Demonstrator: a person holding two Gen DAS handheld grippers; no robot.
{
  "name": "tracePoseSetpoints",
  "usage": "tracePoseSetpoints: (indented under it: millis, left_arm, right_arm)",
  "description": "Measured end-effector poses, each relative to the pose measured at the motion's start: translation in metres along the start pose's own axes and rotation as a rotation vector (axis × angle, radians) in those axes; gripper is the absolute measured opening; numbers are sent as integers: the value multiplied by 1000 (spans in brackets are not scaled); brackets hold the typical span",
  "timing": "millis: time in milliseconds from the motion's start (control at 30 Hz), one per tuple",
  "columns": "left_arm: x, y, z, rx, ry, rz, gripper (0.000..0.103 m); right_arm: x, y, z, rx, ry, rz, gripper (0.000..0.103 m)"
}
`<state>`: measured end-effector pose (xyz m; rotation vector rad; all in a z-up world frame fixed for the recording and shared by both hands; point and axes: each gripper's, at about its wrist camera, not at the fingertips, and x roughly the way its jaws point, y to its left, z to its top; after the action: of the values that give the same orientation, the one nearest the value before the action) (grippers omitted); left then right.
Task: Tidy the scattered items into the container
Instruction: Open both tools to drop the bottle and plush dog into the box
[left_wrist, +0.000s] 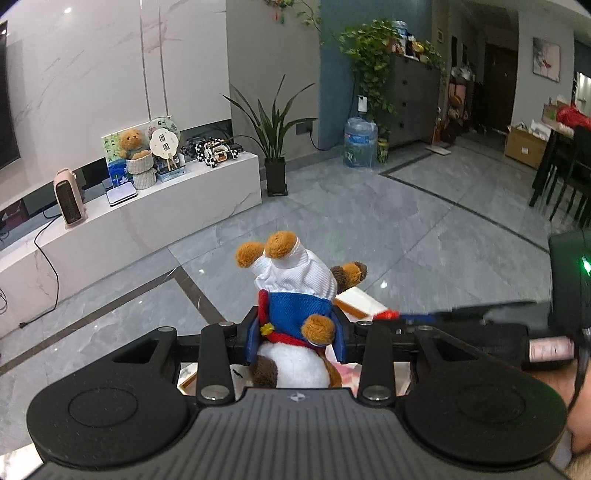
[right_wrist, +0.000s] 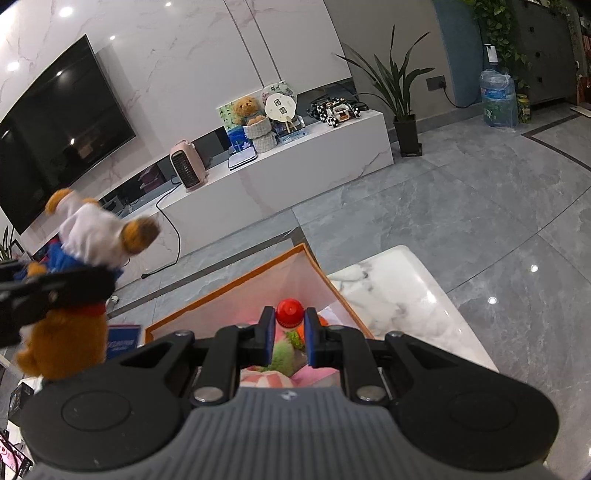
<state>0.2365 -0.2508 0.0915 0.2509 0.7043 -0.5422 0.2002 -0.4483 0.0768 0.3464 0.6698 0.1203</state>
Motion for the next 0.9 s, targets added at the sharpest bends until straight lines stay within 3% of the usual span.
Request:
tracePoseSetpoints:
  millis: [367,467,733,900]
  left_arm:
    - [42,12,-7,-68,68,-3,43]
    - [54,15,-13,-69,117,8,45]
    - [55,11,-18,-55,122,38,70]
    - [53,11,-15,-57,106,37,71]
  right_arm:
    - [14,6,-5,-23,-3,18,18]
    - [20,9,-7,-29,-2,23,18]
    - [28,11,-8,-37,-12,3,34]
    - [28,11,-8,-36,-15,-4,36]
